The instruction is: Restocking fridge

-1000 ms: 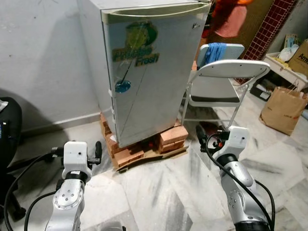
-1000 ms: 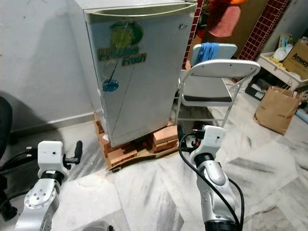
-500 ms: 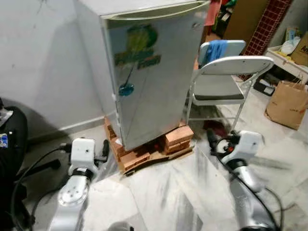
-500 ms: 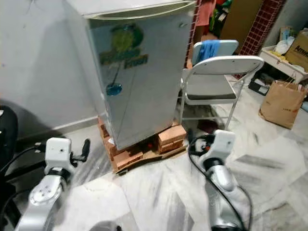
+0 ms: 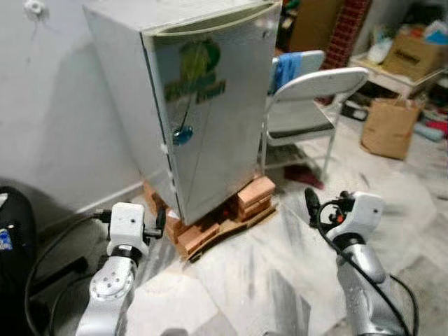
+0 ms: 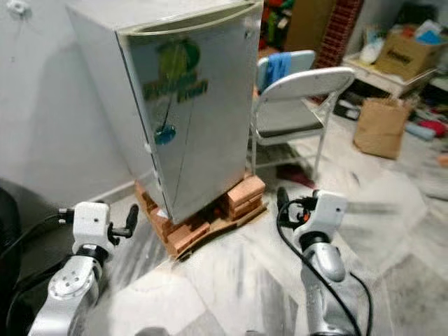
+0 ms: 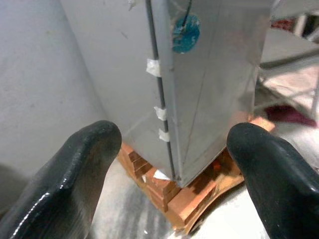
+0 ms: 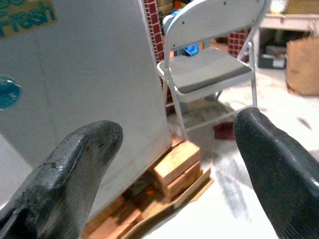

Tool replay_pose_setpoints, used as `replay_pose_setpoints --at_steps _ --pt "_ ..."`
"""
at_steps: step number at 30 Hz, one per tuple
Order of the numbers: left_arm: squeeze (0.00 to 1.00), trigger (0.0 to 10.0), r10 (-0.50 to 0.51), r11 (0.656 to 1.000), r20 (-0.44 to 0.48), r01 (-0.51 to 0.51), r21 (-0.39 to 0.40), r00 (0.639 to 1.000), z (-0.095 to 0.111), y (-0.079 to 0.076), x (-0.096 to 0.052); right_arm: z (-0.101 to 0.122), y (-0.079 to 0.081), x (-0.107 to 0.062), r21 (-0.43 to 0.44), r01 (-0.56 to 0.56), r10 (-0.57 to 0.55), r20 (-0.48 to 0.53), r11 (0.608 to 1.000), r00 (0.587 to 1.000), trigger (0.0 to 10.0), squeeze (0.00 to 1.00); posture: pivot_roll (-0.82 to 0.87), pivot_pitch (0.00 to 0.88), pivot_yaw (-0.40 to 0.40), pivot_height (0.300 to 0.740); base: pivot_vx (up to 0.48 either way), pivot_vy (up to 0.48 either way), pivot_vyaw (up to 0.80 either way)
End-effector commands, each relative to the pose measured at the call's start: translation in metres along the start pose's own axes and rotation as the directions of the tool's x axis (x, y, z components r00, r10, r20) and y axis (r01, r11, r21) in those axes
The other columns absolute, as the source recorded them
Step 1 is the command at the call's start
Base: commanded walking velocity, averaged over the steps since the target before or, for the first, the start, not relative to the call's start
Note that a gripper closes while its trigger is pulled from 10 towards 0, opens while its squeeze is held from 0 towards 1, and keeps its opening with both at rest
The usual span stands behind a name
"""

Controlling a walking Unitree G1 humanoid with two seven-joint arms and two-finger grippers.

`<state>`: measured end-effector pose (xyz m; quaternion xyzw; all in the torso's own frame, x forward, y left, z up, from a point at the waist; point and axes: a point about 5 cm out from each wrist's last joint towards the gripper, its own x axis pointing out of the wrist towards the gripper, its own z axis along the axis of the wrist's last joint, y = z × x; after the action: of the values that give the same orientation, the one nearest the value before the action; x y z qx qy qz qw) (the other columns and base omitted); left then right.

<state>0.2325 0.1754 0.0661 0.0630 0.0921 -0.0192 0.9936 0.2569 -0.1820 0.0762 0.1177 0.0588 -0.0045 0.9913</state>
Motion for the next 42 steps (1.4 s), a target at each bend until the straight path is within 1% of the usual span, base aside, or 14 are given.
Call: replay_pose_setpoints --at_steps 1,7,10,13,20,25,28,31,34,37,42 --pt "0.0 10.0 -0.014 1.0 0.009 0.014 -0.009 1.0 0.003 -0.003 0.0 0.006 -0.003 0.0 -0.011 0.009 -0.009 0.02 1.0 1.0 10.0 0.0 0.08 0.003 0.006 0.74 0.0 0.0 -0.5" --pt "0.0 10.0 -0.016 1.0 0.011 0.017 -0.024 1.0 0.003 -0.006 0.002 0.007 -0.004 0.002 -0.018 0.009 -0.008 0.022 1.0 1.0 10.0 0.0 0.09 0.0 0.003 0.74 0.0 0.0 -0.07" --pt "0.0 10.0 -0.023 0.999 0.025 0.024 -0.027 0.999 0.006 -0.008 0.004 0.011 -0.003 0.006 -0.02 0.002 -0.001 0.028 1.0 1.0 10.0 0.0 0.09 0.003 0.0 0.74 0.0 0.0 -0.33" --pt "0.0 10.0 -0.026 0.999 0.023 0.026 -0.024 0.999 0.006 -0.008 0.004 0.012 -0.001 0.007 -0.021 -0.002 0.002 0.031 1.0 1.0 10.0 0.0 0.09 0.005 -0.002 0.74 0.0 0.432 -0.56" --pt "0.0 10.0 -0.041 0.999 0.014 0.041 -0.029 0.999 0.002 -0.011 0.001 0.009 -0.002 0.002 -0.021 -0.003 0.004 0.023 1.0 1.0 10.0 0.0 0.08 0.011 -0.002 0.74 0.0 0.471 -0.5" --pt "0.0 10.0 -0.048 0.998 0.016 0.048 -0.029 0.999 0.002 -0.012 0.001 0.009 -0.001 0.001 -0.019 -0.001 0.001 0.022 1.0 1.0 10.0 0.0 0.08 0.015 -0.001 0.74 0.0 0.469 0.0" --pt "0.0 10.0 -0.068 0.997 0.026 0.069 -0.021 0.997 0.002 -0.012 0.001 0.008 -0.001 -0.001 -0.019 0.001 -0.001 0.019 1.0 1.0 10.0 0.0 0.08 0.02 -0.001 0.74 0.0 0.451 0.0" --pt "0.0 10.0 -0.064 0.998 0.019 0.064 -0.022 0.998 -0.001 -0.011 0.003 0.007 -0.002 -0.002 -0.021 0.007 -0.007 0.01 1.0 1.0 10.0 0.0 0.08 0.02 -0.003 0.74 0.0 0.434 0.0" --pt "0.0 10.0 -0.056 0.998 0.022 0.057 -0.025 0.998 0.0 -0.009 0.006 0.008 -0.003 -0.001 -0.02 0.011 -0.01 0.011 1.0 1.0 10.0 0.0 0.08 0.017 -0.005 0.74 0.0 0.306 -0.8" --pt "0.0 10.0 -0.049 0.998 0.036 0.05 -0.023 0.998 0.004 -0.006 0.01 0.011 -0.003 0.002 -0.025 0.009 -0.008 0.02 1.0 1.0 10.0 0.0 0.08 0.018 -0.009 0.74 0.0 0.0 -0.8" --pt "0.0 10.0 -0.046 0.999 0.055 0.047 -0.019 0.997 0.007 -0.006 0.012 0.013 -0.001 0.004 -0.028 0.0 0.001 0.026 1.0 1.0 10.0 0.0 0.08 0.022 -0.009 0.74 0.0 0.0 -0.8"
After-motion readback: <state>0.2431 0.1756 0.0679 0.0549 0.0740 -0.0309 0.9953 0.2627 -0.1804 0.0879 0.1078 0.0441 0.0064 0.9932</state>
